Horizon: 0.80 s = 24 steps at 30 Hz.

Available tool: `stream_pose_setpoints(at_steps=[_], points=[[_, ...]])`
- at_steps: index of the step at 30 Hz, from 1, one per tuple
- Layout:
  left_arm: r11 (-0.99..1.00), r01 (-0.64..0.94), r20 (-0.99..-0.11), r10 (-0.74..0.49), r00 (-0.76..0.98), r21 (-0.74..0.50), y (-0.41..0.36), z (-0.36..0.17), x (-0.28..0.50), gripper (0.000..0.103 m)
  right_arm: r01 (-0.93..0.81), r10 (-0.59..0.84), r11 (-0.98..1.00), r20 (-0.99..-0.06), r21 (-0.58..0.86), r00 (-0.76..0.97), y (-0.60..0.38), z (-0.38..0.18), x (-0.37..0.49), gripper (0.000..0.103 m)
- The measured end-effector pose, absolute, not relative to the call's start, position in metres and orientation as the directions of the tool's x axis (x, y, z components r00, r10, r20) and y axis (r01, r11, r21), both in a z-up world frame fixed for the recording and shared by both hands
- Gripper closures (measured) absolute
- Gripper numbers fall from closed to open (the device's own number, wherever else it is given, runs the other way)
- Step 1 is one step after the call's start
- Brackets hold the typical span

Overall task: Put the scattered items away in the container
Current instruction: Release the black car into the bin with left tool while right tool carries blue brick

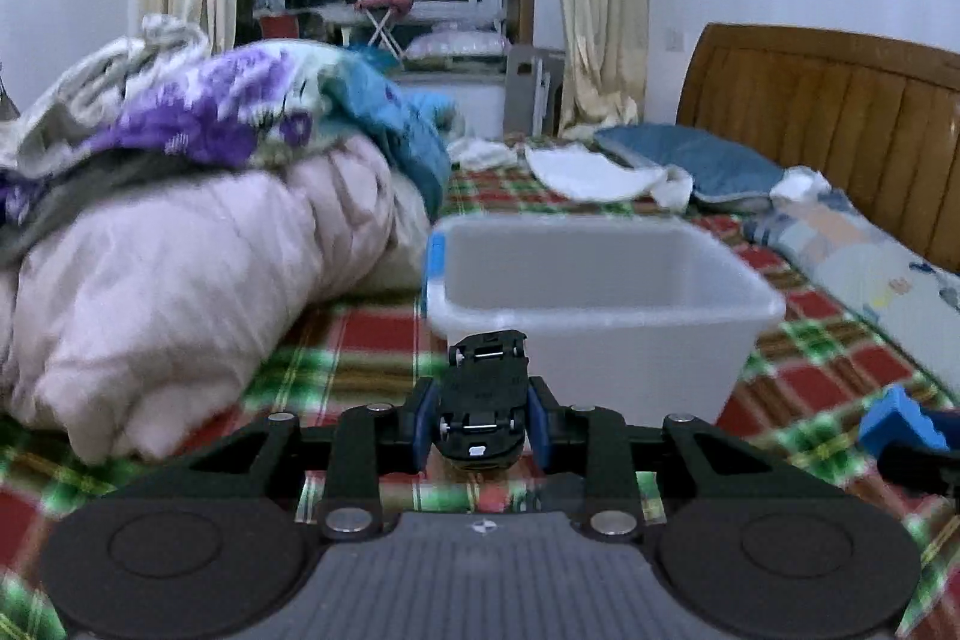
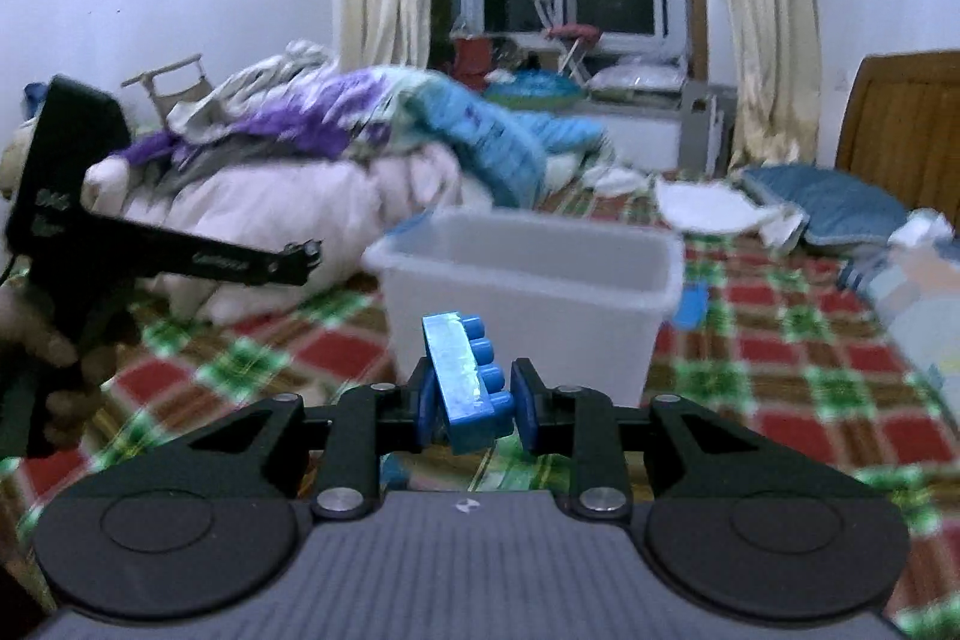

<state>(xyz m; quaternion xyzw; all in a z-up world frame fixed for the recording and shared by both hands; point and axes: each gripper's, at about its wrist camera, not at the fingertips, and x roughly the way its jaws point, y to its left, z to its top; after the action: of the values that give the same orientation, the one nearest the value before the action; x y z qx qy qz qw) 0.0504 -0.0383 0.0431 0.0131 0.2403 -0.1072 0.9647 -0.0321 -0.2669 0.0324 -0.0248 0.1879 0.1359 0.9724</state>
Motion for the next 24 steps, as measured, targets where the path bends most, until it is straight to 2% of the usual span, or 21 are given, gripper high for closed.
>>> stream_pose_setpoints(at_steps=[8,17,21,22,23,24], points=[[0.982,0.182,-0.471,-0.181,0.864,-0.043,-0.051,0.072,0.105,0.068,-0.188,0.166,0.982,-0.346,-0.029,0.924,-0.281,0.063,0.039,0.073],[0.983,0.181,-0.508,-0.165,0.845,-0.018,-0.072,0.066,0.161,0.068,-0.140,0.129,0.990,-0.427,0.005,0.895,-0.291,0.048,0.119,0.073],[0.981,0.190,-0.500,-0.183,0.846,-0.037,-0.067,0.064,0.159,0.068,-0.142,0.128,0.990,-0.425,-0.001,0.896,-0.290,0.043,0.125,0.073],[0.980,0.195,-0.483,-0.189,0.855,-0.038,-0.062,0.064,0.150,0.063,-0.151,0.138,0.988,-0.414,0.002,0.900,-0.291,0.044,0.120,0.073],[0.980,0.195,-0.471,-0.187,0.862,-0.032,-0.057,0.060,0.139,0.043,-0.159,0.148,0.987,-0.401,0.005,0.904,-0.292,0.044,0.113,0.073],[0.979,0.203,-0.466,-0.191,0.864,-0.024,-0.053,0.051,0.126,0.032,-0.167,0.158,0.986,-0.386,0.009,0.909,-0.293,0.044,0.105,0.073]])
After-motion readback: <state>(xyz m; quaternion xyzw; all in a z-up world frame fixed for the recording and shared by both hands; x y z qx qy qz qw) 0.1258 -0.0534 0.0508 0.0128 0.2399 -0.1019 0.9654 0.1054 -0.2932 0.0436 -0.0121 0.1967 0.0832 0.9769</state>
